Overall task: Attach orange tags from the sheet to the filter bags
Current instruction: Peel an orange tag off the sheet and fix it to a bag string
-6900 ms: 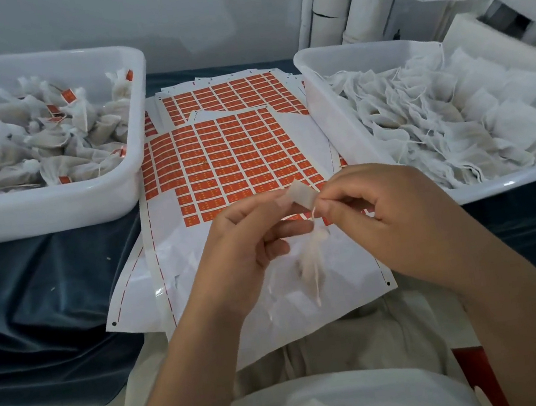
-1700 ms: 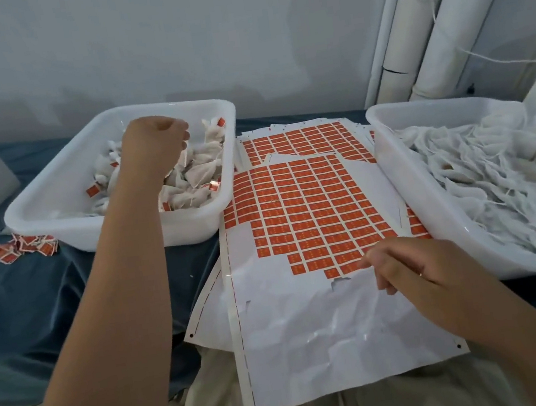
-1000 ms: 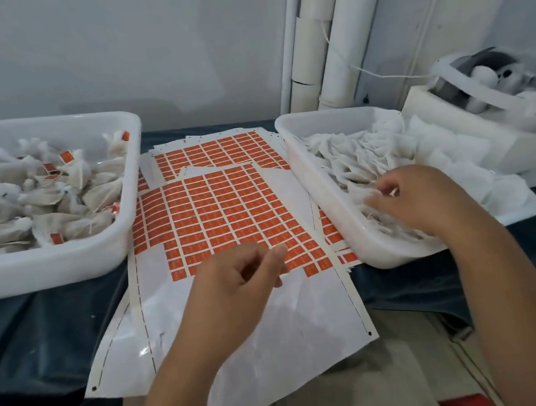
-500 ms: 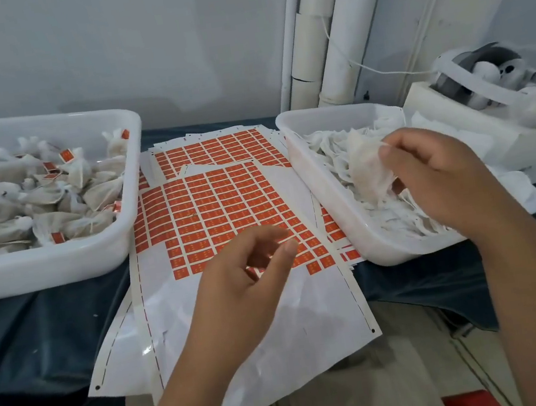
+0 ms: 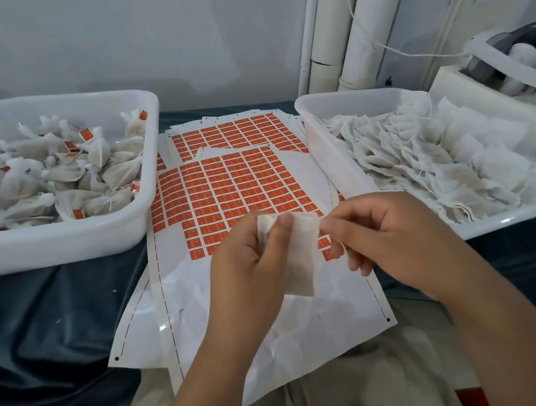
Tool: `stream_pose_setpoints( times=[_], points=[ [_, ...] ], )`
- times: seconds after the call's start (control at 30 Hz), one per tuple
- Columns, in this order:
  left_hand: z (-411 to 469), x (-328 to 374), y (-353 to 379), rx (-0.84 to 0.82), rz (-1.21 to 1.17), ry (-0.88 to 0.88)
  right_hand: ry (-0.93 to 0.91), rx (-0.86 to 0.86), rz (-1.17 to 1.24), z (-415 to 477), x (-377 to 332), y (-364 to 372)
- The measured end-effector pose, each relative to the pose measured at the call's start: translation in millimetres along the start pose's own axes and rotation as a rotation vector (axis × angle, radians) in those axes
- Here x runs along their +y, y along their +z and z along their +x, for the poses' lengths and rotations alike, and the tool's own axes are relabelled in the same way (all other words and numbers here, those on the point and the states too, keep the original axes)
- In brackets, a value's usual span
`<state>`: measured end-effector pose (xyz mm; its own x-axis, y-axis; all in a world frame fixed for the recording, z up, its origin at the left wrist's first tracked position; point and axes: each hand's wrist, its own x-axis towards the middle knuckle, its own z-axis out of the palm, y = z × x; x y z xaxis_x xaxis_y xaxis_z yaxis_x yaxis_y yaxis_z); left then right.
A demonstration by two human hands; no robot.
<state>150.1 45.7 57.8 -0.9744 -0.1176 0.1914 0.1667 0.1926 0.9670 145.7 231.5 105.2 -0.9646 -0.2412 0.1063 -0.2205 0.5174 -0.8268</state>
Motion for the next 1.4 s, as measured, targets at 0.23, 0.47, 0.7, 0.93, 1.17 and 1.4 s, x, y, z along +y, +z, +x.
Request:
stream_pose_setpoints(
  times=[0.23, 0.47, 0.7, 0.93, 1.17, 1.4],
  points=[
    [0, 1, -4, -0.144, -0.146, -0.132, 0.247, -0.126, 0.329, 3, 3, 3],
    [-1, 3, -3, -0.208, -0.034, -0.045, 0.288, -0.379, 0.863, 12, 20, -1],
    [8, -2, -15, -0.137, -0.003, -0.01, 0.324, -0.45, 0.808, 16, 33, -3],
    [10, -2, -23, -0.199, 0.142, 0.084, 0.321, -0.143, 0.19, 23, 29, 30],
    [8, 2, -22, -0.245, 0.253, 0.172, 0.307, -0.261, 0.213, 23, 17, 31],
    [11, -1, -23, -0.254, 0.231, 0.161, 0.188, -0.352, 0.493, 6, 34, 19]
  ],
)
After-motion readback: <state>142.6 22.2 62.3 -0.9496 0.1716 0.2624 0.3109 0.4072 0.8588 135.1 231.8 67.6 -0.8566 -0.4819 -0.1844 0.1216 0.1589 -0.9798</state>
